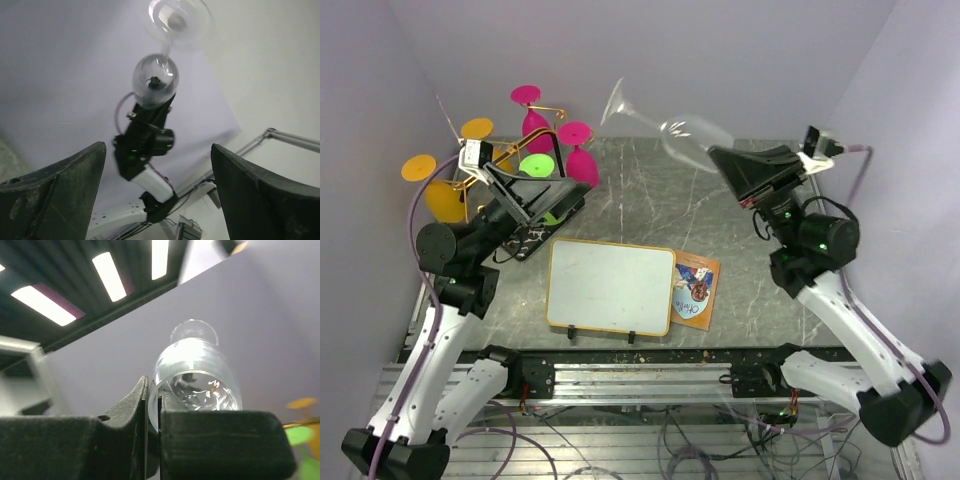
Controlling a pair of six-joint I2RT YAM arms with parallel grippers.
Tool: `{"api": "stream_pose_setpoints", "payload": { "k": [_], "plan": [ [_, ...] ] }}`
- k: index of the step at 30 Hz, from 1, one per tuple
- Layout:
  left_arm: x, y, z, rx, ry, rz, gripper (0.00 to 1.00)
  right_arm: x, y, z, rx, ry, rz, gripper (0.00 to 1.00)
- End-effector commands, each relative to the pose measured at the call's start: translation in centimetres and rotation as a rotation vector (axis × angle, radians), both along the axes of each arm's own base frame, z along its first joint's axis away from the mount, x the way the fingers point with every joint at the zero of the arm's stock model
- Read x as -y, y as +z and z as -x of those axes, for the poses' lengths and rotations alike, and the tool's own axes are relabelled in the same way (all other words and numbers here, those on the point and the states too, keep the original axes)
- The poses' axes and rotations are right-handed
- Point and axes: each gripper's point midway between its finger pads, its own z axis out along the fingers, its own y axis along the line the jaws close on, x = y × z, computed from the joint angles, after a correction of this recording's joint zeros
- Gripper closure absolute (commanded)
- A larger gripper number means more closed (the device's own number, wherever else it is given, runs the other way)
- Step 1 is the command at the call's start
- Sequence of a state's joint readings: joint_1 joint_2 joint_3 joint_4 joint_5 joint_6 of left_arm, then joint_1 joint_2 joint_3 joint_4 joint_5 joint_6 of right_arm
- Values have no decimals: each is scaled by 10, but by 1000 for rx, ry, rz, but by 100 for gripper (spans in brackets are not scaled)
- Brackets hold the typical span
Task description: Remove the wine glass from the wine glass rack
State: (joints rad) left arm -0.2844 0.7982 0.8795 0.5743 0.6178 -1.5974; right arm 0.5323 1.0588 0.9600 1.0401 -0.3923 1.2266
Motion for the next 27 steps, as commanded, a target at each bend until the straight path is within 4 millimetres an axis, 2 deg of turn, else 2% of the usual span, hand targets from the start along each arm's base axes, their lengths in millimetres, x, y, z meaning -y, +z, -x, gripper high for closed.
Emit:
{"api": "stream_pose_setpoints", "payload": {
  "k": [1, 4, 7, 9, 10, 12, 13, 16, 20, 21, 22, 23, 25, 27],
  "plan": [
    [-1, -40, -24, -90, 162, -200, 2, 52, -59, -101, -377, -672, 265, 100],
    [-8, -54, -35, -142, 255, -301, 1, 96, -117, -134, -571, -998, 514, 100],
    [-18, -69, -47, -192, 345, -430, 2, 128, -168, -147, -688, -1202, 802, 100],
    [-27, -73, -53, -216, 405, -519, 2, 139, -189, -151, -719, -1266, 983, 100],
    [-34, -67, -55, -222, 455, -558, 2, 143, -201, -150, -742, -1276, 1081, 100],
    [-49, -79, -66, -294, 530, -680, 2, 146, -210, -155, -744, -1270, 1197, 100],
    [-56, -73, -68, -281, 571, -713, 2, 148, -211, -157, -743, -1254, 1228, 100],
    [-70, -82, -81, -346, 626, -860, 2, 159, -220, -174, -789, -1161, 1318, 100],
    [-70, -71, -85, -310, 638, -865, 3, 165, -248, -192, -860, -1038, 1454, 100],
    [-69, -69, -85, -303, 633, -857, 4, 167, -261, -198, -898, -1004, 1504, 100],
    [-68, -69, -85, -300, 630, -853, 4, 171, -262, -200, -916, -1000, 1519, 100],
    [-67, -69, -85, -300, 627, -855, 4, 173, -271, -208, -934, -980, 1541, 100],
    [-69, -70, -84, -303, 635, -863, 5, 182, -282, -219, -962, -937, 1523, 100],
    [-73, -69, -82, -299, 648, -874, 5, 181, -290, -228, -973, -874, 1505, 100]
  ]
}}
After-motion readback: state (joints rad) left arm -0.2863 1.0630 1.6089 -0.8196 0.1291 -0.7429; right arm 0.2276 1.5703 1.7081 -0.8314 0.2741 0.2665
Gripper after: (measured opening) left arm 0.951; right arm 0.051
